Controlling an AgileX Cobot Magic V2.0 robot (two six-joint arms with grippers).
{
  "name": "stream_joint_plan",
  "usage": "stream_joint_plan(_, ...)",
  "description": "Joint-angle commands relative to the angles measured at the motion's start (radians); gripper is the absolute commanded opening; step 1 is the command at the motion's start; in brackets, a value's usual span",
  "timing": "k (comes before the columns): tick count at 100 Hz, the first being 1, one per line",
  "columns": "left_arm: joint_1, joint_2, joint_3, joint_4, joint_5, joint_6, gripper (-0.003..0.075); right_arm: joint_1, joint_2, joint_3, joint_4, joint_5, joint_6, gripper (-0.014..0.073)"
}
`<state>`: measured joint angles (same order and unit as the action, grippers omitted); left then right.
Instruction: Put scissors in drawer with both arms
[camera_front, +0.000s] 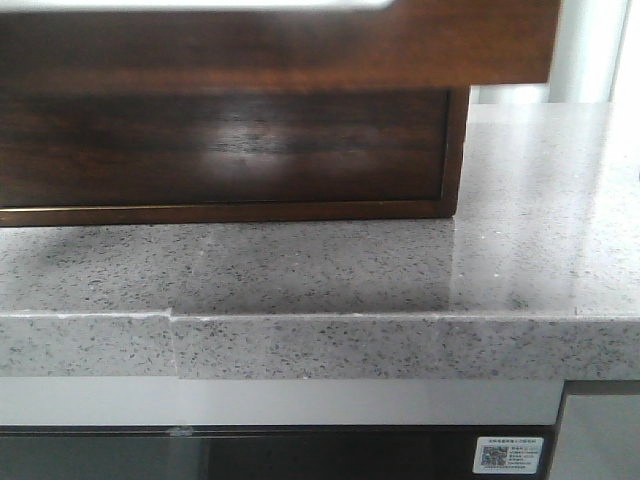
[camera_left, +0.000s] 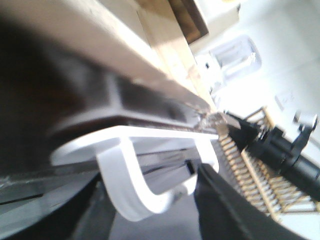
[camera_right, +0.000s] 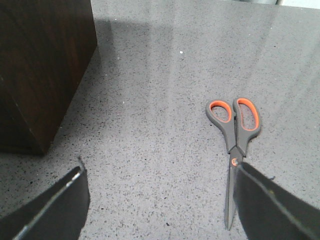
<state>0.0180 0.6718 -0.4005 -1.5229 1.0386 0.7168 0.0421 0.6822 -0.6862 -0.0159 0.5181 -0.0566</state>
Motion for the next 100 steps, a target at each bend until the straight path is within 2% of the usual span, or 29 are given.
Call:
stream_joint_plan(1, -0.006, -0.002, -0.039, -0.027, 0.025, 0.023, 0.0389, -0.005, 0.004, -0.036, -0.009, -0.064, -0.005, 0.0534)
stream_joint_plan(13, -0.006, -0.007, -0.049, 0.043, 0.025, 0.023, 0.0389, -0.012, 0.011, -0.038, -0.009, -0.062, 0.016, 0.0534)
stream_joint_plan(27, -0.006, -0.008, -0.099, 0.179, 0.021, -0.022, 0.0389, -0.075, 0.045, -0.043, -0.009, -0.054, 0.038, 0.0534)
stream_joint_plan(46, -0.006, -0.050, -0.181, 0.479, 0.008, -0.163, 0.0389, -0.223, 0.126, -0.115, -0.009, 0.039, 0.038, 0.0534)
stream_joint_plan(65, -0.025, -0.083, -0.244, 0.738, -0.001, -0.281, 0.0389, -0.344, 0.285, -0.212, -0.009, 0.161, 0.038, 0.0534)
stream_joint_plan(86, -0.082, -0.084, -0.354, 1.079, -0.003, -0.431, 0.0389, -0.360, 0.494, -0.313, -0.009, 0.266, -0.003, 0.0534)
stream_joint_plan(100, -0.140, -0.089, -0.411, 1.190, -0.029, -0.456, 0.0388, -0.360, 0.628, -0.404, 0.004, 0.328, -0.042, 0.0533)
